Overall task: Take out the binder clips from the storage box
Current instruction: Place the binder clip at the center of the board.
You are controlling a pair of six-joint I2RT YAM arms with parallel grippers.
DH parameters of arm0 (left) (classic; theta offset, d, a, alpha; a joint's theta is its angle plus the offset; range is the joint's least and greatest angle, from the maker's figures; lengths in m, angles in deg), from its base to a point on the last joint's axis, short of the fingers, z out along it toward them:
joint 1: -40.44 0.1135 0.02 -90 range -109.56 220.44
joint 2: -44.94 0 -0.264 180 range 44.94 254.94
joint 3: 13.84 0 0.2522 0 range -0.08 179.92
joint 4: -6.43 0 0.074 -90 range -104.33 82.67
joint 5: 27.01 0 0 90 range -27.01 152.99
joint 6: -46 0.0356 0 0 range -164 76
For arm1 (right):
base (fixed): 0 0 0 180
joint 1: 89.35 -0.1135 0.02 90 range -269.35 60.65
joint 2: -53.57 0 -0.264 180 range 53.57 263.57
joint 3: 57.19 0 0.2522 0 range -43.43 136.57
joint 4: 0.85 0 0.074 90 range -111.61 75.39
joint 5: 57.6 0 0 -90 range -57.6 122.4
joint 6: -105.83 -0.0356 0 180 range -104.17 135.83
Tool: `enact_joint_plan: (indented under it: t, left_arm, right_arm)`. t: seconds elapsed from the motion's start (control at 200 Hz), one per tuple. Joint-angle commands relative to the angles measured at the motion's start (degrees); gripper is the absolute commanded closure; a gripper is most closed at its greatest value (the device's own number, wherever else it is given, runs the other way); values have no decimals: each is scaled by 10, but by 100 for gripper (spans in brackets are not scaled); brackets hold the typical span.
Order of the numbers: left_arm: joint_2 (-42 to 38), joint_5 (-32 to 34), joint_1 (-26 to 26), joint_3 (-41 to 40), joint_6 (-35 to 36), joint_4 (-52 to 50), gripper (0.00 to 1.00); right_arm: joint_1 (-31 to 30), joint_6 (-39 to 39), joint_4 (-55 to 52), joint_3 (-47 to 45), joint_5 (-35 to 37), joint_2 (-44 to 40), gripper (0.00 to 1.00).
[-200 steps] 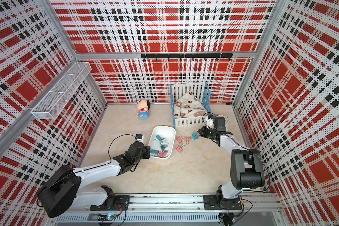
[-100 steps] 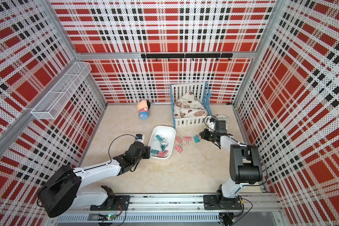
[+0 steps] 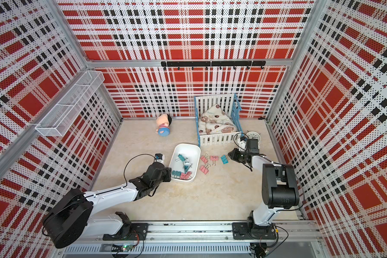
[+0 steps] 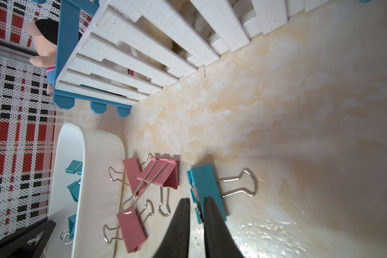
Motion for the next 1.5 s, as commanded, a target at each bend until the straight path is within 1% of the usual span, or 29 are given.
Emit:
enact_joint_plan:
  t: [0.0,0.155,0.22,0.281,0.406,0.526,0.631,0.847,0.972,1.057,1.328,1.493]
  left_arm:
    - [-6,0,-2,-5,3,4,70]
    - [-9,-1,-2,-4,3,2,70]
    - [-11,0,-2,-4,2,2,70]
    - [-13,1,-2,-6,1,2,70]
    - [-12,-2,-3,-7,-1,2,70]
    - [-14,-3,-2,-8,-2,3,70]
    - [-14,-3,-2,-6,-1,3,70]
    - [-10,-7,-2,-2,0,3,70]
    - [-10,-8,-2,-2,-1,3,70]
    - [-13,-8,-2,-2,-2,1,70]
    - [-11,-4,-2,-3,-1,-1,70]
    - [-8,-5,-2,-3,-2,1,70]
  right_arm:
    - [6,3,-8,3,1,-12,76]
    - [4,2,-31,23,-9,-41,71]
    - [-7,9,-52,42,-7,-58,69]
    - [-31,24,-82,71,7,-69,67]
    - [-112,63,-140,141,36,-63,65]
    - [-191,88,-170,202,60,-23,65]
    - [-249,109,-197,256,79,33,66]
    - [-330,146,-244,362,109,143,66]
    - [-353,169,-280,428,116,199,66]
    - [-363,180,-306,457,123,220,67]
    - [-368,198,-344,456,130,222,66]
    - [-376,215,-369,448,154,220,64]
